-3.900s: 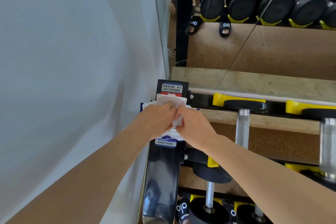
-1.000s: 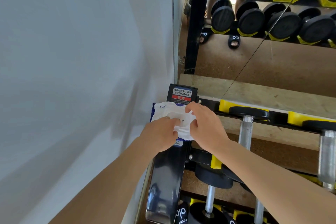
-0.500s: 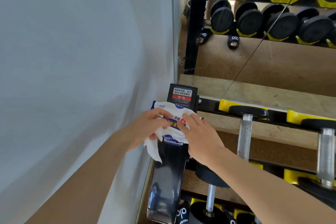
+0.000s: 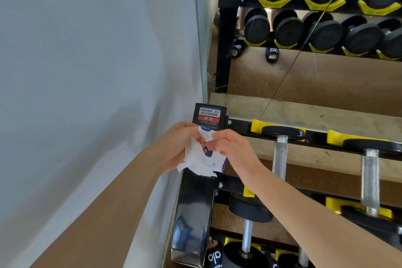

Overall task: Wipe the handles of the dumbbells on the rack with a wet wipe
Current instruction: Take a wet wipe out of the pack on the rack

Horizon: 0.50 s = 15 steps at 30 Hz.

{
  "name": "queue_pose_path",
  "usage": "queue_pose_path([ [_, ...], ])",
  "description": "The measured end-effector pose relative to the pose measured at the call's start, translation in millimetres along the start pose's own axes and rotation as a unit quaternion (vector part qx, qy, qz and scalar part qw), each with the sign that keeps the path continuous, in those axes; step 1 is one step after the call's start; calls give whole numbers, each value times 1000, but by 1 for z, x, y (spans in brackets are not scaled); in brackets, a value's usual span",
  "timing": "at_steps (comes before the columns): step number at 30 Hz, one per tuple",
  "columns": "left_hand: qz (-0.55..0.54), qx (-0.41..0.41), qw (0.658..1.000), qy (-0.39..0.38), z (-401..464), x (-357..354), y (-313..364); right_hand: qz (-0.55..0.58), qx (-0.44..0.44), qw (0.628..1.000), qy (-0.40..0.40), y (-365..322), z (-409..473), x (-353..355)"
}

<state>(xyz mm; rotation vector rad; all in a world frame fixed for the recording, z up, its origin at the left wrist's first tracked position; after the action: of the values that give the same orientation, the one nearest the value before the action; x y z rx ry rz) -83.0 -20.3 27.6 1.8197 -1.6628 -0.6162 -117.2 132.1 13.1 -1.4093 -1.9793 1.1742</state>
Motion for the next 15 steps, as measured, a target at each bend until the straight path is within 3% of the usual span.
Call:
queue_pose_path([
  [3, -1, -1, 1000, 26, -3, -15, 5, 6, -44, 997, -68, -2, -18, -6],
  [9, 36, -11, 999, 35, -9, -50, 18, -67, 8, 998, 16, -1, -28, 24],
  [13, 120, -3, 988, 100, 1, -62, 25, -83, -1, 996, 17, -5, -37, 59],
  [15, 152, 10, 984, 87, 5, -71, 27, -107, -3, 994, 19, -7, -41, 79],
])
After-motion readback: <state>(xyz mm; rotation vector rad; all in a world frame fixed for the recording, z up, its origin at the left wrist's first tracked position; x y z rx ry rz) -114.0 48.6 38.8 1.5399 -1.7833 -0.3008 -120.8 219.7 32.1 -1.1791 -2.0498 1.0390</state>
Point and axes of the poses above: each hand's wrist, its own z-axis towards the middle knuckle, its own x-axis out of the back of the hand, y = z × x, the point moved 3 cm from there along z, towards the middle knuckle, and after that the axes turned 10 degrees about z, right-handed, at the moved point
